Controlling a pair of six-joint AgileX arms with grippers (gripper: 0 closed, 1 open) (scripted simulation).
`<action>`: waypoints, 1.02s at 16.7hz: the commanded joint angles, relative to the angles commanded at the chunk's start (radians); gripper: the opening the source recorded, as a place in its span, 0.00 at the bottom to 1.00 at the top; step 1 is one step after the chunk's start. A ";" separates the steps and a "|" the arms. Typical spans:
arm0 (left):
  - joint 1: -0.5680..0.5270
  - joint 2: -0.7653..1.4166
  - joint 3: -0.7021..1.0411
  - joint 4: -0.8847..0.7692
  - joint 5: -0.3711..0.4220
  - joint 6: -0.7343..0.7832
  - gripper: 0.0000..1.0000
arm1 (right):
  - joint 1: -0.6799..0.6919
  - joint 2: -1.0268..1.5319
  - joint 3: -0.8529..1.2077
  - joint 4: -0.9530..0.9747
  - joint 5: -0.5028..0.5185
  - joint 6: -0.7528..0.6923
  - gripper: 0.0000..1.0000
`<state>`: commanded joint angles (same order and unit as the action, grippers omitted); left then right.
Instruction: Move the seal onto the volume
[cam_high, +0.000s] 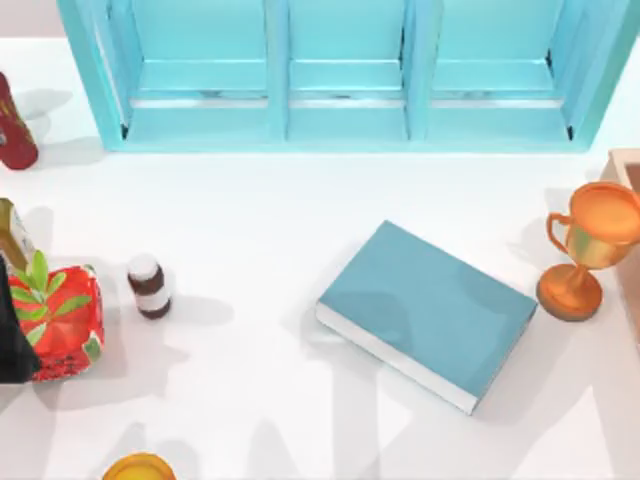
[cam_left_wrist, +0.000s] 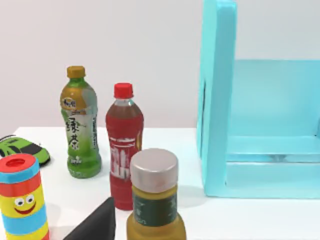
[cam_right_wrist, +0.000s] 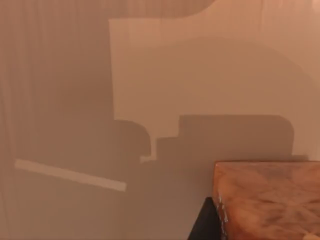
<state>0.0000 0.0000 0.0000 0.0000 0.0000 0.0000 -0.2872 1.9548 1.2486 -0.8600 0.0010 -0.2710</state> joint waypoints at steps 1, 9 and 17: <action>0.000 0.000 0.000 0.000 0.000 0.000 1.00 | 0.000 0.000 0.000 0.000 0.000 0.000 0.10; 0.000 0.000 0.000 0.000 0.000 0.000 1.00 | 0.000 0.000 0.000 0.000 0.000 0.000 0.00; 0.000 0.000 0.000 0.000 0.000 0.000 1.00 | 0.057 -0.079 0.132 -0.118 0.001 0.124 0.00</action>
<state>0.0000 0.0000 0.0000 0.0000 0.0000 0.0000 -0.2302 1.8755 1.3801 -0.9781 0.0020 -0.1471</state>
